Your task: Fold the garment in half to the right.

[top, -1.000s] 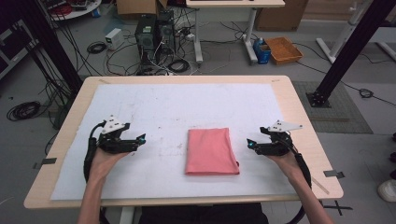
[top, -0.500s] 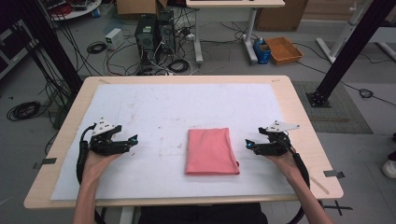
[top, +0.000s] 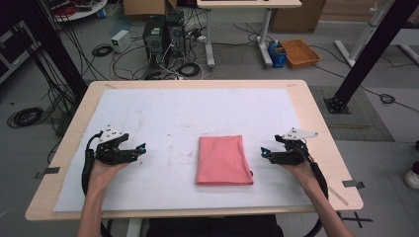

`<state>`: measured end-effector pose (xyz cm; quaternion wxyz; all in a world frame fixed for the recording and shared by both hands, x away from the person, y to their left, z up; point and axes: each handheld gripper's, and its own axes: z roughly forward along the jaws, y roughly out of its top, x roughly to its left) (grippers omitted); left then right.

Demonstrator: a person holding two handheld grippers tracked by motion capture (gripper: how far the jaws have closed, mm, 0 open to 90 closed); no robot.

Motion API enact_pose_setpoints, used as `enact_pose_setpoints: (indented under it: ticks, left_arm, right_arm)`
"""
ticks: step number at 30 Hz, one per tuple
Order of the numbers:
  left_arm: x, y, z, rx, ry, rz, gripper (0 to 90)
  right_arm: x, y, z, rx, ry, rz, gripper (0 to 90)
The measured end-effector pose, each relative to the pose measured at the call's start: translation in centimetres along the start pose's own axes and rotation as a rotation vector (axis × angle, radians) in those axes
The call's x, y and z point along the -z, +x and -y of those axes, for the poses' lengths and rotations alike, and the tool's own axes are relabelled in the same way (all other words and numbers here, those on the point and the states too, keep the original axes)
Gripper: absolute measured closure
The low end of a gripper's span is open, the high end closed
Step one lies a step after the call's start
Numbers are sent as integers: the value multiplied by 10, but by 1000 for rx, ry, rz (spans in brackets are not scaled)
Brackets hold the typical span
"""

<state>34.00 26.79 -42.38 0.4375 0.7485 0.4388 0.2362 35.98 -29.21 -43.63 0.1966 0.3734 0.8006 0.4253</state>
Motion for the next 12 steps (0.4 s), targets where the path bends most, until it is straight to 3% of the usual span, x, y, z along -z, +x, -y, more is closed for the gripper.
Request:
enact_pose_setpoints:
  ticks: [12]
  left_arm:
    - [2,4,2,12,-3,-6,210]
  right_arm:
    - [-1,0,0,-1,3,-2,210]
